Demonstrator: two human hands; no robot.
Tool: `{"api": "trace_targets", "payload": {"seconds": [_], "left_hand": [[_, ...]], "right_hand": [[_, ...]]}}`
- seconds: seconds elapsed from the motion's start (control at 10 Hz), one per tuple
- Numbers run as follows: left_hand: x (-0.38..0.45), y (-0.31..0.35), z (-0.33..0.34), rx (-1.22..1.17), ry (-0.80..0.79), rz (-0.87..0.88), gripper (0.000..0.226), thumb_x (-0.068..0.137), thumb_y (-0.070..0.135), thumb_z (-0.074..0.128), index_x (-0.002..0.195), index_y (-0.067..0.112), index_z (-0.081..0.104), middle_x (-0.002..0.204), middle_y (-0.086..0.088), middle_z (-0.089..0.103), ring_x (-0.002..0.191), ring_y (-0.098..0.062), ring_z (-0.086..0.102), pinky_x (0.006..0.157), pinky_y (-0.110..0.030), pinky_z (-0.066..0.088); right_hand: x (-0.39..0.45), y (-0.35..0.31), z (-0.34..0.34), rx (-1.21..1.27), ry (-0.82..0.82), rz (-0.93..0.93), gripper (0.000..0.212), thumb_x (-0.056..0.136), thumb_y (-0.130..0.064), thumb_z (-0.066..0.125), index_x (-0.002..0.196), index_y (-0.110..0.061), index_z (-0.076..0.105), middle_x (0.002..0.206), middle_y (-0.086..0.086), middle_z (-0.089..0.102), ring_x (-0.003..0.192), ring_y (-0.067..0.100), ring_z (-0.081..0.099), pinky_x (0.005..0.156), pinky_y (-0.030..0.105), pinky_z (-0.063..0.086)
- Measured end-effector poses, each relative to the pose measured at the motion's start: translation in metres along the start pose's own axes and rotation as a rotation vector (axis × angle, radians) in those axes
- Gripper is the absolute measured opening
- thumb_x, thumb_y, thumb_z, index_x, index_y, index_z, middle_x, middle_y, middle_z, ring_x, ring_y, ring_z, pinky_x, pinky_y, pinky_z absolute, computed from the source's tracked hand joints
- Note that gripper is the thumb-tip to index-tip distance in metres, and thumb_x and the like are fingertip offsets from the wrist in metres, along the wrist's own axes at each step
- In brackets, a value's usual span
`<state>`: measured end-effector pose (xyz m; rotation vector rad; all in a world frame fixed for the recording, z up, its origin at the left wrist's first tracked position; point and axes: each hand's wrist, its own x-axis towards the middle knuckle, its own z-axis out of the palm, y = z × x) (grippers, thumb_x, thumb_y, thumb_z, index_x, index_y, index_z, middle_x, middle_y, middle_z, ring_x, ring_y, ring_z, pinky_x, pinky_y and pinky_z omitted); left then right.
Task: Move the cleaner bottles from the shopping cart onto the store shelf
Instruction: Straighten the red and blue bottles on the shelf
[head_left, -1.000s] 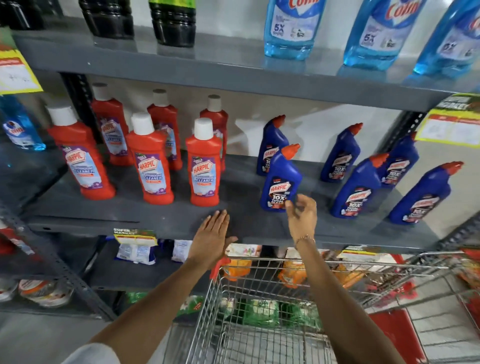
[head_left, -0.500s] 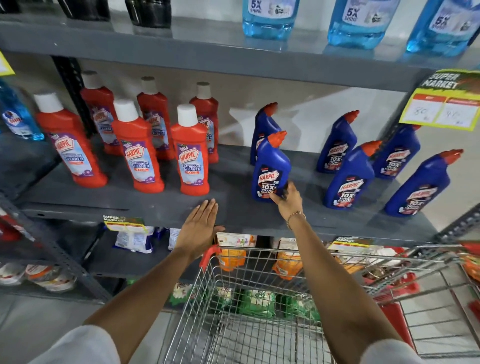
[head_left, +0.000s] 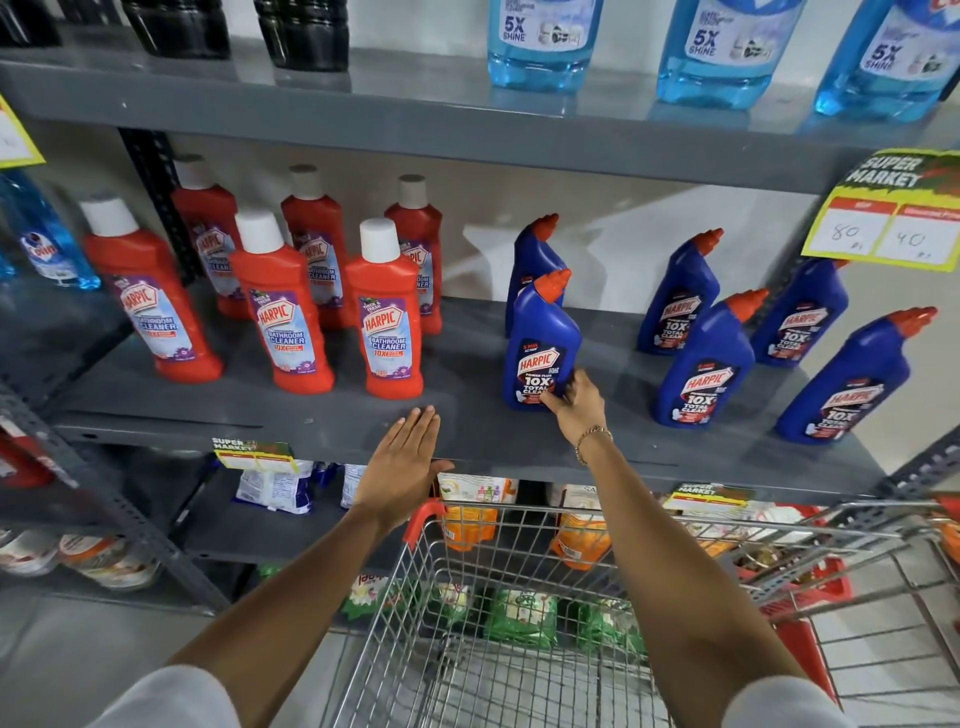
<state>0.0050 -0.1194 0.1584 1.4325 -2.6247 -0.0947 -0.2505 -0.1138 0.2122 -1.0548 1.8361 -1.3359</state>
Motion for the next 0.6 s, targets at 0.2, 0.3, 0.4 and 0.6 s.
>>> {"api": "trace_targets", "payload": {"seconds": [0.2, 0.3, 0.4, 0.6], "left_hand": [[0.000, 0.000, 0.000, -0.009, 0.013, 0.007, 0.097, 0.073, 0.068, -0.021, 0.146, 0.008, -0.001, 0.159, -0.008, 0.003, 0.147, -0.021, -0.001, 0.120, -0.034, -0.001], [0.000, 0.000, -0.001, -0.004, -0.009, 0.012, 0.099, 0.070, 0.069, -0.024, 0.146, 0.009, -0.003, 0.159, -0.007, 0.000, 0.147, -0.021, -0.003, 0.120, -0.034, 0.000], [0.003, -0.001, -0.003, -0.001, -0.027, 0.001, 0.095, 0.073, 0.068, -0.019, 0.146, 0.009, -0.004, 0.160, -0.007, -0.002, 0.147, -0.021, -0.003, 0.122, -0.037, 0.002], [0.000, 0.008, -0.019, 0.026, -0.088, -0.016, 0.078, 0.087, 0.058, 0.003, 0.145, 0.007, -0.010, 0.159, -0.010, -0.008, 0.147, -0.022, -0.009, 0.121, -0.035, -0.002]], "right_hand": [[0.001, -0.002, 0.002, 0.002, -0.024, 0.014, 0.045, 0.077, -0.003, 0.070, 0.117, -0.009, 0.049, 0.122, 0.013, 0.062, 0.112, 0.025, 0.060, 0.098, 0.047, 0.050], [0.002, 0.001, 0.002, -0.015, -0.036, 0.022, 0.047, 0.077, -0.006, 0.070, 0.118, -0.011, 0.048, 0.123, 0.012, 0.061, 0.113, 0.026, 0.059, 0.099, 0.049, 0.049], [0.000, 0.000, 0.001, 0.005, -0.049, 0.038, 0.050, 0.078, -0.005, 0.069, 0.122, -0.012, 0.046, 0.126, 0.011, 0.060, 0.116, 0.025, 0.057, 0.101, 0.050, 0.047], [-0.040, 0.000, -0.001, -0.126, 0.098, -0.018, 0.052, 0.092, -0.002, 0.047, 0.140, -0.013, 0.033, 0.143, 0.008, 0.046, 0.133, 0.024, 0.042, 0.110, 0.038, 0.036]]}}
